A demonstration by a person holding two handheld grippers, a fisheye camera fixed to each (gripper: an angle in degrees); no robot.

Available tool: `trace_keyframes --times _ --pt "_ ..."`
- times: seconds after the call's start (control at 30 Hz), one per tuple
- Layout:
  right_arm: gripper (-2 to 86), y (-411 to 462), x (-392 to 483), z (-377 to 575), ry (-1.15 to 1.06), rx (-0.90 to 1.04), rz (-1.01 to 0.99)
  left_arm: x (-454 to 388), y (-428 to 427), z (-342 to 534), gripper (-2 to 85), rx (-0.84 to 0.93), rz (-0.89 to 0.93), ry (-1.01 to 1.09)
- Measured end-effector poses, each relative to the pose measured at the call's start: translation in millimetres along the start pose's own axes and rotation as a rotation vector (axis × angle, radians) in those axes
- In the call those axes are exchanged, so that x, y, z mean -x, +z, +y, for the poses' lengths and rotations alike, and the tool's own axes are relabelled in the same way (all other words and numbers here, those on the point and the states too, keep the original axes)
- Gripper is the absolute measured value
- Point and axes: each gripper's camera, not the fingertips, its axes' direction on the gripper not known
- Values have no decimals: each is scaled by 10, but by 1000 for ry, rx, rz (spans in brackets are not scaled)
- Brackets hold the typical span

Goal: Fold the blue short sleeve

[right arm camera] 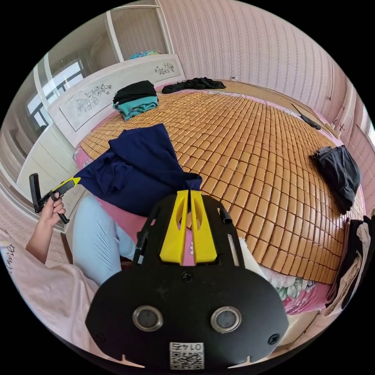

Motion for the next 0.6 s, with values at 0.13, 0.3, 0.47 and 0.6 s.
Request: trace_keyframes --times 0.13,0.3,0.47,0.6 --pt "3 -374 -511 131 142 -60 -198 -111 -172 -38 -10 -40 6 20" --pt "4 -424 -925 372 324 -19 -190 -173 -160 22 -10 47 -38 10" --pt "21 -639 -895 463 290 -70 -78 -199 -296 43 -10 54 -28 -36" --pt "112 -674 -573 289 59 -48 -66 -283 -405 10 -10 58 -29 -25"
